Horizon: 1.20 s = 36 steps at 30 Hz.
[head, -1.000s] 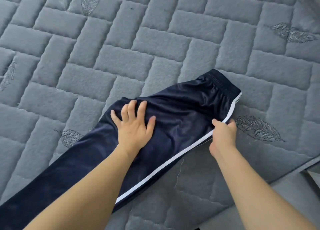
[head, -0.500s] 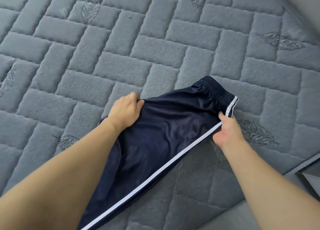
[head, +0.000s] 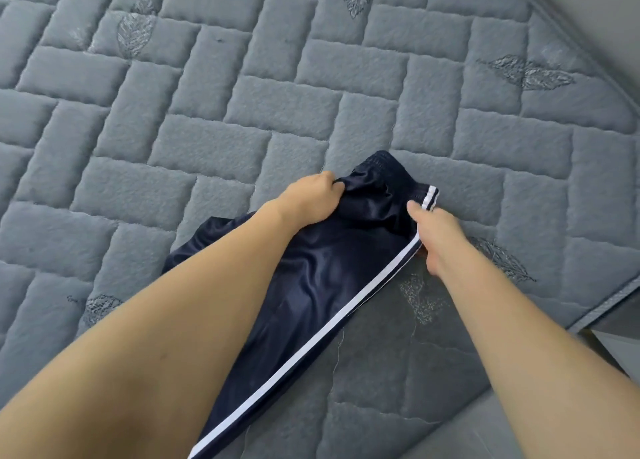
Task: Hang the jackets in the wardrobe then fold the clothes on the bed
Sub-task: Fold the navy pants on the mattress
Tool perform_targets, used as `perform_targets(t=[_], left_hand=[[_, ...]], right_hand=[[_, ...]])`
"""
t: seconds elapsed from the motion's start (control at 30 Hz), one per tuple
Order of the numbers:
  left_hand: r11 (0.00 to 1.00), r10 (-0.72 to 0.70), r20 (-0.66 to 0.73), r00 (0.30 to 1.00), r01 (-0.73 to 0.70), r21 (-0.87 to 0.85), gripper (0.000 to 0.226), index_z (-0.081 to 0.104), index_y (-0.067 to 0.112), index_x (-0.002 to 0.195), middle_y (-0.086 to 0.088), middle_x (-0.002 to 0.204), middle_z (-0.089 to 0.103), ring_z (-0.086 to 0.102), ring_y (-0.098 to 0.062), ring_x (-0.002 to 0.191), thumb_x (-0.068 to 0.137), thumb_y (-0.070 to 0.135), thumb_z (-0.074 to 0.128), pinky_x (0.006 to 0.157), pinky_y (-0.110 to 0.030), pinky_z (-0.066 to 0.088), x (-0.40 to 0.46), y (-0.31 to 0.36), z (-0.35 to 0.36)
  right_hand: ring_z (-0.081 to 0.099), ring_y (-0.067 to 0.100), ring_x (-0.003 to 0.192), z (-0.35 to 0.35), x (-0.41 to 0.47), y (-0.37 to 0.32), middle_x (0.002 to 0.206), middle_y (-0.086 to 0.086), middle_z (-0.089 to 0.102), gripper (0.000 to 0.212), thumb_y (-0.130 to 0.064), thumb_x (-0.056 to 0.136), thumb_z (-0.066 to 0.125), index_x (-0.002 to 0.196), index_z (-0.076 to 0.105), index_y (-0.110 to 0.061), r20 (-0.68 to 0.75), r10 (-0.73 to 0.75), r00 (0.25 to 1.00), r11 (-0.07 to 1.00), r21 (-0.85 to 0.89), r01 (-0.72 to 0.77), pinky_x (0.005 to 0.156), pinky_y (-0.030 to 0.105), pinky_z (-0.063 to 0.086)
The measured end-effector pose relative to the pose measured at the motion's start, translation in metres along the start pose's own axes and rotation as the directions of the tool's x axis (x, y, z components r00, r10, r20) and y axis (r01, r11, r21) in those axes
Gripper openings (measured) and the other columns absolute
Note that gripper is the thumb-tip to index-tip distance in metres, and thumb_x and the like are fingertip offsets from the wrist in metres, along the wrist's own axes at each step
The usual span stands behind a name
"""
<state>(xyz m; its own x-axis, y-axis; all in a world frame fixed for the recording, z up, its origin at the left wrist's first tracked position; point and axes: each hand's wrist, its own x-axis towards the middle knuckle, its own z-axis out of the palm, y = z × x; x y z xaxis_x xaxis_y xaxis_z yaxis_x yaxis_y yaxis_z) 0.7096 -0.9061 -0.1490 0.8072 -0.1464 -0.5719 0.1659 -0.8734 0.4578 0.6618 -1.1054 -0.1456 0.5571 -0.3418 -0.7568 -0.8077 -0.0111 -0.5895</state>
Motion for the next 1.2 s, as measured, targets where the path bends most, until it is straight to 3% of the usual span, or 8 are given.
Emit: perform_targets(t=[0.17,0.3,0.4,0.5,0.57,0.73,1.03,1.2], left_hand=[[0.994,0.108,-0.237,0.966,-0.105,0.024,0.025,0.041,0.005,0.100,-0.010,0.083,0.058,0.054,-0.033,0.078,0.103,0.030,0.040,0.068,-0.039,0.035,0.003,-0.001,0.008],[0.971,0.180,-0.468,0.865,-0.079,0.228,0.034,0.049,0.008,0.119,-0.010,0.111,0.052,0.048,-0.032,0.103,0.100,0.037,0.045,0.088,-0.036,0.028,-0.009,-0.005,0.032],[0.984,0.135,-0.610,0.781,-0.035,0.174,0.052,0.044,0.012,0.139,-0.013,0.138,0.042,0.036,-0.031,0.130,0.098,0.043,0.043,0.112,-0.046,0.016,-0.041,-0.019,0.050],[0.966,0.115,-0.543,0.832,0.034,0.258,0.063,0.031,0.011,0.151,-0.014,0.154,0.030,0.023,-0.031,0.145,0.098,0.045,0.034,0.119,-0.053,0.003,-0.101,-0.065,0.075],[0.951,-0.010,-0.441,0.898,0.145,0.274,0.067,0.023,0.012,0.154,-0.011,0.160,0.021,0.013,-0.029,0.149,0.098,0.049,0.025,0.119,-0.058,0.001,-0.145,-0.106,0.093],[0.933,-0.206,-0.447,0.871,0.312,0.178,0.067,0.021,0.013,0.155,-0.009,0.162,0.018,0.011,-0.027,0.150,0.098,0.048,0.023,0.119,-0.057,-0.001,-0.216,-0.169,0.114],[0.758,-0.627,-0.488,0.607,0.619,-0.204,0.066,0.010,0.024,0.157,-0.005,0.164,0.004,-0.003,-0.024,0.150,0.098,0.051,0.021,0.117,-0.057,-0.006,-0.365,-0.323,0.120],[0.550,-0.827,-0.402,0.394,0.715,-0.432,0.061,0.012,0.025,0.156,-0.004,0.164,0.004,-0.002,-0.026,0.150,0.102,0.043,0.033,0.117,-0.059,-0.002,-0.468,-0.423,0.127]], right_hand=[[0.052,0.018,0.082,0.002,-0.005,0.028,0.088,-0.002,0.056,0.011,-0.023,0.099,0.049,0.094,0.055,-0.015,-0.170,-0.239,0.956,0.969,0.027,0.247,0.069,0.031,0.040],[0.056,0.030,0.101,0.017,-0.007,0.034,0.117,0.011,0.054,0.021,-0.014,0.098,0.049,0.118,0.053,-0.008,-0.367,-0.283,0.886,0.959,-0.094,0.267,0.085,0.036,0.042],[0.052,0.038,0.113,0.030,-0.026,0.037,0.132,0.023,0.045,0.050,-0.006,0.089,0.056,0.138,0.047,-0.003,-0.577,-0.542,0.611,0.840,-0.366,0.400,0.095,0.044,0.039],[0.042,0.037,0.130,0.058,-0.053,0.058,0.144,0.022,0.040,0.059,-0.017,0.088,0.060,0.142,0.042,-0.002,-0.283,-0.811,0.511,0.560,-0.628,0.540,0.109,0.051,0.030],[0.032,0.034,0.140,0.082,-0.074,0.083,0.152,0.019,0.032,0.063,-0.025,0.091,0.059,0.146,0.037,-0.003,-0.023,-0.822,0.569,0.412,-0.714,0.567,0.116,0.053,0.020],[0.029,0.029,0.144,0.133,-0.121,0.138,0.156,0.014,0.030,0.063,-0.033,0.093,0.057,0.146,0.039,-0.006,0.417,-0.717,0.559,0.068,-0.756,0.651,0.117,0.052,0.017],[0.024,0.030,0.146,0.233,-0.235,0.232,0.158,0.014,0.022,0.067,-0.030,0.092,0.059,0.148,0.033,-0.004,0.648,-0.577,0.497,-0.143,-0.680,0.719,0.118,0.050,0.017],[0.028,0.032,0.143,0.300,-0.320,0.297,0.155,0.015,0.027,0.069,-0.030,0.088,0.065,0.146,0.037,-0.004,0.778,-0.508,0.370,-0.256,-0.546,0.798,0.116,0.051,0.022]])
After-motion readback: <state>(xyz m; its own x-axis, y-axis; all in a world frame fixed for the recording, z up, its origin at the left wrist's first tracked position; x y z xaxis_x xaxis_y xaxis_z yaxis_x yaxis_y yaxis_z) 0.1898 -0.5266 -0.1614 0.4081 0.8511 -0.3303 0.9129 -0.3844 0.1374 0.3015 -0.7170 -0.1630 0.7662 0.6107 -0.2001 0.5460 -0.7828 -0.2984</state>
